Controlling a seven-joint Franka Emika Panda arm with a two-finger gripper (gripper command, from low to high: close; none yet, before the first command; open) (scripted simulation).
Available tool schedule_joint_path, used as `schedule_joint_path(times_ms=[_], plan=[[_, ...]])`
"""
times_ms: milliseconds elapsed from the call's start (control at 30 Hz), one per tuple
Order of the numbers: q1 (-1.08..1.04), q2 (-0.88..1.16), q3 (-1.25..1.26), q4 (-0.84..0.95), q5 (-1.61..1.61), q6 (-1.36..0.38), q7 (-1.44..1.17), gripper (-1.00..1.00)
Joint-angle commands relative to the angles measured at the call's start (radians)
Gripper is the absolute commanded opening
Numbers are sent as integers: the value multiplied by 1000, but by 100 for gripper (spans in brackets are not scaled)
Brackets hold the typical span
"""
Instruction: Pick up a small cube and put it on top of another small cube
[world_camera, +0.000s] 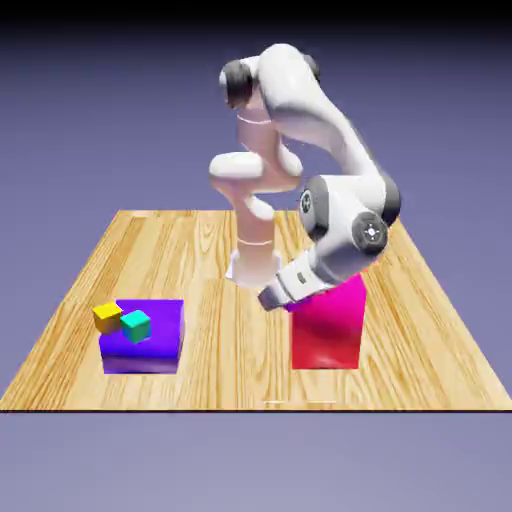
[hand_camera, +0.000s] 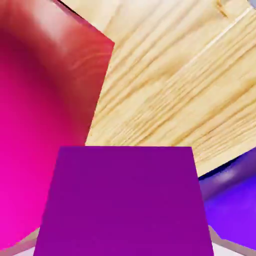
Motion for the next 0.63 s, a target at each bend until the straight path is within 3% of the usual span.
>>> schedule_joint_path(times_ms=[0,300,500,533,600], plan=[[19,-36,24,-23,-1,-13,0,-100],[152,-292,191,-185,5,-111,5,-100],[139,-341,168,-383,4,49,5,-100],[139,-341,168,-383,4,49,5,100],[142,-332,172,-347,4,20,5,100]])
